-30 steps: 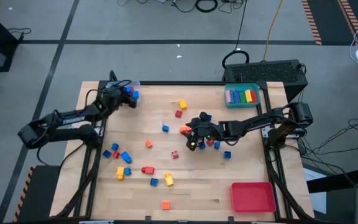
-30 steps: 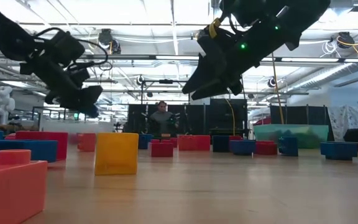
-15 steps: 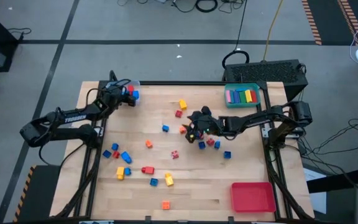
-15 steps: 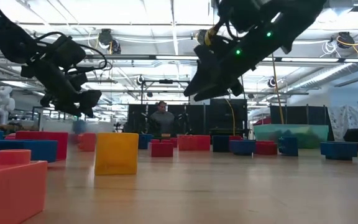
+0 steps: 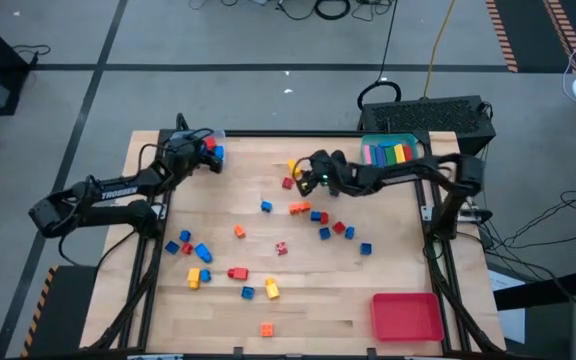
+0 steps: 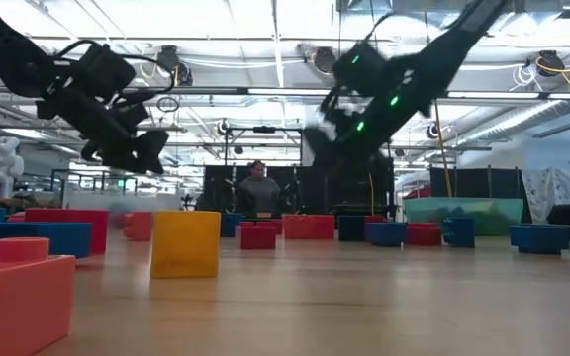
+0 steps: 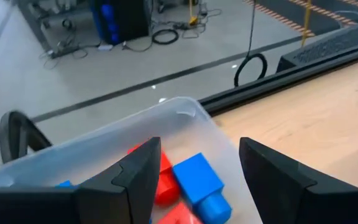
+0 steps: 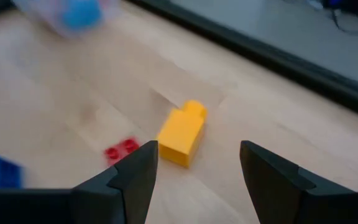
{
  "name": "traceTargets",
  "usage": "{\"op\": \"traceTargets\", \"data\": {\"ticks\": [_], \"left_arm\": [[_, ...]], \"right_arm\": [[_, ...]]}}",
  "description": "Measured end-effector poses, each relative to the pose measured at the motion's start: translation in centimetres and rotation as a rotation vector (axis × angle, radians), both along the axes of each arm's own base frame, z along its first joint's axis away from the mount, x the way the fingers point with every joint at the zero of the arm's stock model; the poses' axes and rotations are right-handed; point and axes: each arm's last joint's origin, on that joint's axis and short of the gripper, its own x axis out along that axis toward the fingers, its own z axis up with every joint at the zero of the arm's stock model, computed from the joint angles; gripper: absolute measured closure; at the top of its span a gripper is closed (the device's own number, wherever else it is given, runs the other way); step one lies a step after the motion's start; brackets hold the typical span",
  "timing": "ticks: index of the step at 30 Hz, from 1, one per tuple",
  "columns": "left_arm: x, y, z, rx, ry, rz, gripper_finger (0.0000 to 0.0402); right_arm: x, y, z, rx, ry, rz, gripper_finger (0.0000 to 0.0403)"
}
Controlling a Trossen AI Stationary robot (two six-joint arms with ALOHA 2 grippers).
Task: Sort blocks by size
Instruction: Put the big yellow game piece into the transparent bin
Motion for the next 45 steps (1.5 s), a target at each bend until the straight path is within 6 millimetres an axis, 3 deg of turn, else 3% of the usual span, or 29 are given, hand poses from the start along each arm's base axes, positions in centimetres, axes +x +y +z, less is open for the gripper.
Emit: {"op": "traceTargets", "data": {"ticks": [6, 12, 23, 26, 31, 33, 37, 45], "left_arm": [[0.5, -0.3, 0.3, 0.026, -0.006, -0.064, 0.0182], [0.6, -0.4, 0.3, 0.036, 0.017, -0.082, 0.0182], [0.6, -0.4, 0.3, 0.037, 0.018, -0.084, 0.0182], [0.6, -0.4, 0.3, 0.035, 0.016, -0.088, 0.0182], [0.8, -0.6, 0.2, 0.019, -0.002, -0.145, 0.0182], [1.0, -0.7, 0.3, 0.011, -0.024, -0.192, 0.0182], [1.5, -0.9, 0.7, 0.037, -0.057, -0.385, 0.0182], [2.6, -2.3, 0.9, 0.081, -0.053, -0.725, 0.0182]], "right_arm": [[3.1, -1.4, -1.7, 0.019, 0.024, -0.018, 0.0192], [5.3, -2.1, -1.6, 0.03, 0.068, -0.022, 0.0192], [6.3, -2.7, -3.6, 0.117, 0.166, -0.083, 0.0196], [6.3, -2.7, -3.8, 0.121, 0.167, -0.086, 0.0217], [6.3, -2.7, -3.8, 0.1, 0.186, -0.061, 0.0289], [6.3, -2.8, -3.8, 0.086, 0.198, -0.045, 0.0293], [6.7, -2.4, -3.5, 0.034, 0.221, 0.087, 0.0293], [9.2, 0.0, -1.1, -0.098, 0.018, 0.439, 0.0293]]}}
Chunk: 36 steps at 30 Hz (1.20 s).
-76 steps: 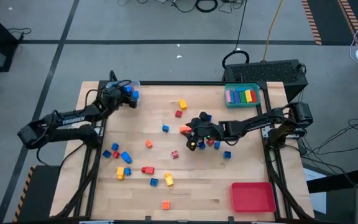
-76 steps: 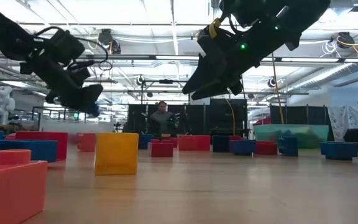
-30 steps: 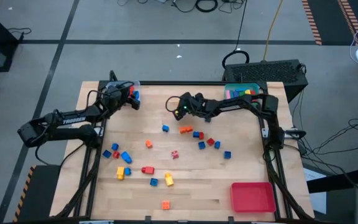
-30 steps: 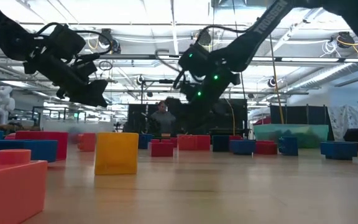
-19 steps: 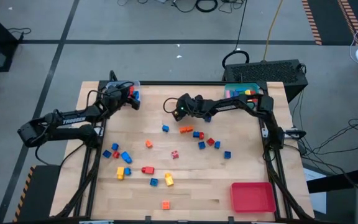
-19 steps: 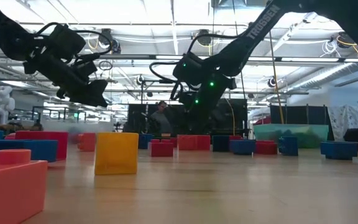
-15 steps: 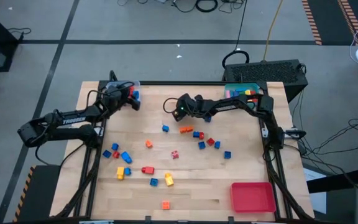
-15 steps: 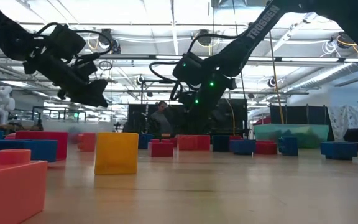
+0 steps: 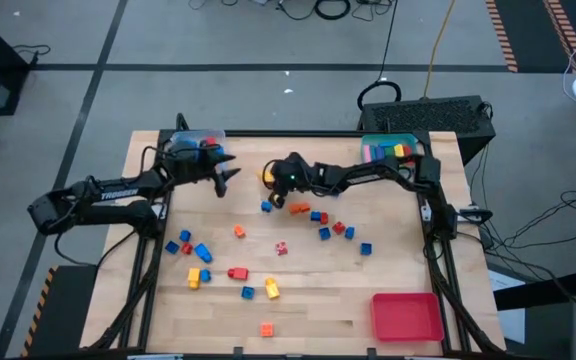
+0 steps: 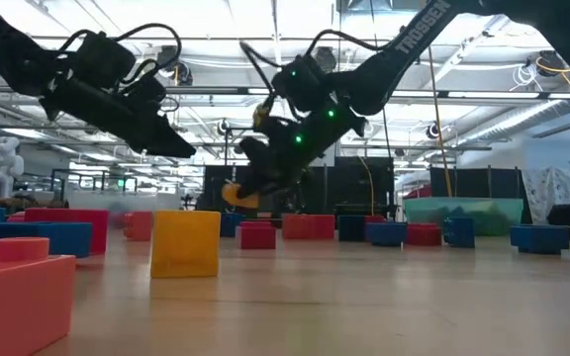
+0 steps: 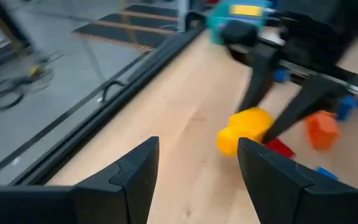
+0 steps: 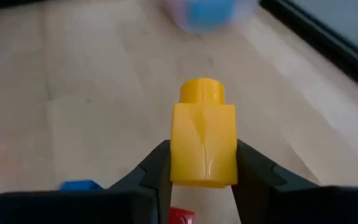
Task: Sort blocks by size
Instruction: Put the big yellow game piece into the transparent bin
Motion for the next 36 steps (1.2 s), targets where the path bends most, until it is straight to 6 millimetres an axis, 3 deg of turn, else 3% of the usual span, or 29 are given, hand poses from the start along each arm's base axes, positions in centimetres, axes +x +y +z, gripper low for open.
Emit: {"op": "traceTargets", "data": {"ticks": [9, 22, 36], "left_arm": [[1.1, -1.8, 0.0, 0.113, 0.031, -0.221, 0.0182], [2.0, -3.7, -0.4, 0.193, 0.087, -0.368, 0.0182], [2.5, -5.1, -0.4, 0.286, 0.106, -0.476, 0.0184]], "right_arm": [[0.8, 1.5, 0.6, -0.113, -0.041, 0.099, 0.0293], [1.7, 4.2, 1.6, -0.286, -0.104, 0.235, 0.0293], [2.0, 4.8, 2.0, -0.269, -0.162, 0.345, 0.0293]]}}
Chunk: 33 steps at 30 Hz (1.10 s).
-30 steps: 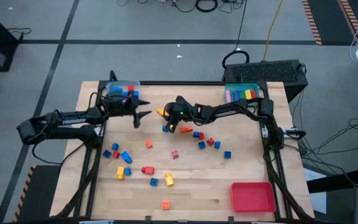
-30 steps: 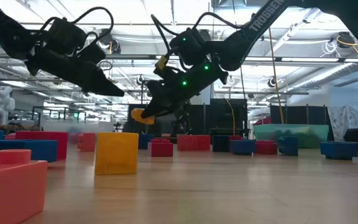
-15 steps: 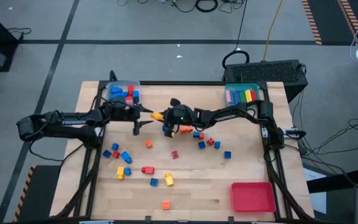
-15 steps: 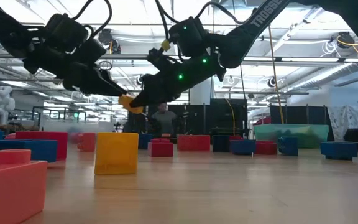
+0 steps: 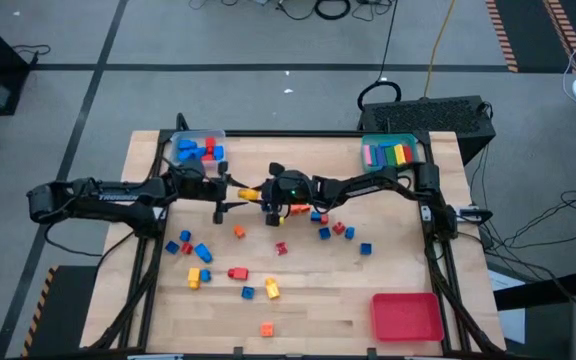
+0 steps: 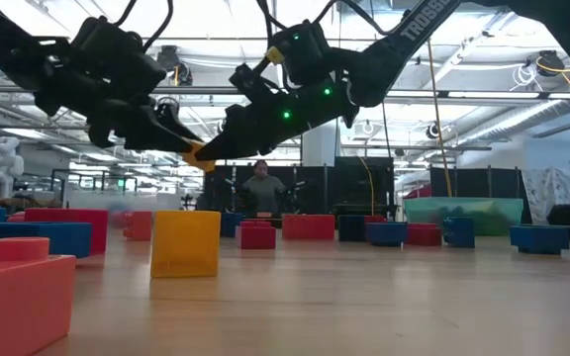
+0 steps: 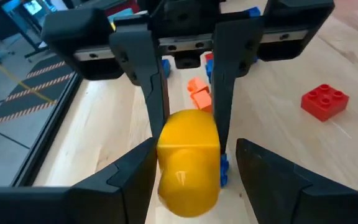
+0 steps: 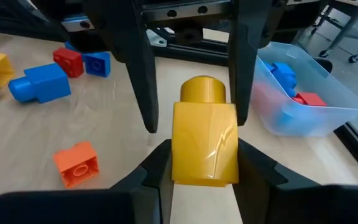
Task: Sort blocks by size
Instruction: Put the big yellow game piece into the transparent bin
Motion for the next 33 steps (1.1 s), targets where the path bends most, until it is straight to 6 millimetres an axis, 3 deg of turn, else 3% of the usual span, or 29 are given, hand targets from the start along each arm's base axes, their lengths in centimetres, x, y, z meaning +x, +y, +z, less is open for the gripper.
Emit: {"op": "traceTargets", "data": {"ticks": [10, 15, 25, 29, 33], "left_arm": [[0.0, 0.0, 0.0, -0.004, -0.001, 0.019, 0.0259], [0.1, 0.1, 0.2, -0.024, -0.015, 0.069, 0.0263], [-0.1, 1.1, 0.6, -0.005, -0.045, 0.282, 0.0263], [-0.5, 2.2, 0.9, 0.007, -0.079, 0.522, 0.0263], [-1.8, 3.9, 0.9, 0.044, -0.094, 0.936, 0.0263]], "right_arm": [[0.1, 0.2, 0.2, 0.009, -0.022, 0.041, 0.0278], [0.1, 0.2, 0.2, 0.019, -0.024, 0.019, 0.0274], [-0.6, -0.9, -0.8, 0.051, 0.058, -0.357, 0.0211], [-1.1, -2.1, -1.3, 0.145, 0.084, -0.439, 0.019], [-1.5, -2.8, -1.6, 0.169, 0.115, -0.471, 0.0185]]}}
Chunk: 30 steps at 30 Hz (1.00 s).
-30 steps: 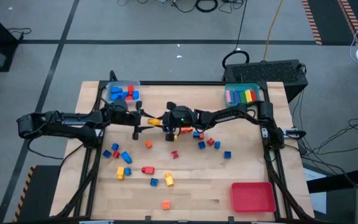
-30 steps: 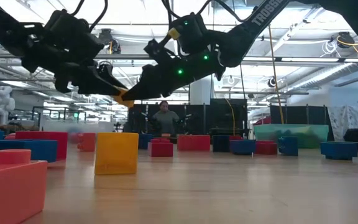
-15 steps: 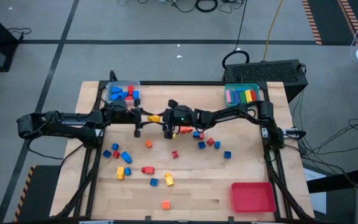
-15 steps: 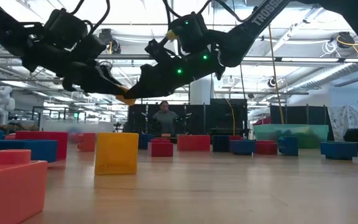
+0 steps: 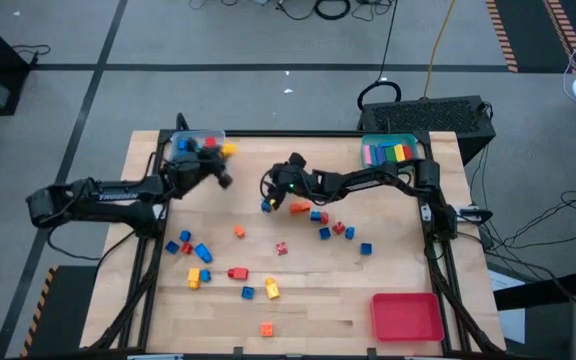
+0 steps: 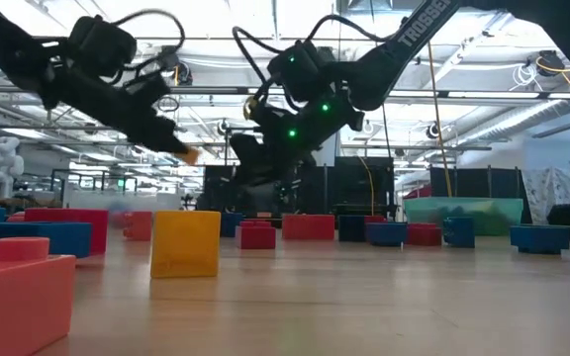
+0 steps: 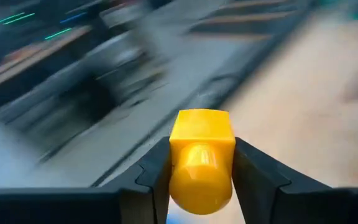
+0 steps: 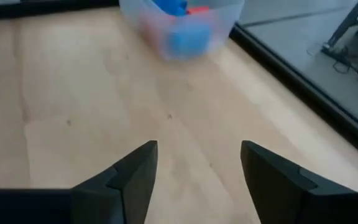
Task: Sort blocks by size
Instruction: Put the big yellow game piece into the transparent bin
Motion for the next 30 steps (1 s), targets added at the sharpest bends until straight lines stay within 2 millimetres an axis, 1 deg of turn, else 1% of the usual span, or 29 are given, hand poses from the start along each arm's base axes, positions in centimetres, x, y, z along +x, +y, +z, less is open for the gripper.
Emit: {"op": "traceTargets", "data": {"ticks": [2, 3, 5, 7, 11, 14, 22, 25, 27, 30], "left_arm": [[-0.8, 0.9, -0.2, 0.0, 0.009, 0.163, 0.0263], [-1.2, 1.3, -0.3, -0.01, 0.015, 0.212, 0.0263], [-2.0, 2.1, -0.6, -0.046, 0.001, 0.28, 0.0263], [-2.7, 2.8, -0.8, -0.095, -0.025, 0.306, 0.0263], [-3.6, 3.7, -1.1, -0.157, -0.073, 0.327, 0.0262], [-4.0, 4.0, -1.1, -0.174, -0.11, 0.365, 0.0251], [-4.6, 4.3, -1.4, -0.216, -0.14, 0.425, 0.0171], [-4.7, 4.3, -1.5, -0.227, -0.123, 0.43, 0.0151], [-4.6, 4.2, -1.6, -0.234, -0.121, 0.411, 0.0148], [-4.2, 4.0, -1.6, -0.262, -0.103, 0.272, 0.0147]], "right_arm": [[-0.1, -0.1, -0.1, 0.006, 0.01, -0.004, 0.0186], [-0.1, -0.1, -0.1, 0.007, 0.008, -0.004, 0.0187], [0.0, -0.1, 0.0, 0.004, -0.007, -0.005, 0.019], [0.0, -0.1, 0.1, 0.004, -0.008, -0.004, 0.0191], [0.1, 0.0, 0.1, 0.027, -0.028, 0.013, 0.0192], [0.2, 0.0, 0.2, 0.067, -0.051, 0.021, 0.019], [0.4, 0.1, 0.5, 0.093, -0.096, 0.065, 0.0178], [0.5, 0.2, 0.6, 0.102, -0.11, 0.097, 0.0176], [0.6, 0.4, 0.6, 0.105, -0.114, 0.139, 0.0176], [0.7, 0.6, 0.8, 0.113, -0.129, 0.211, 0.0176]]}}
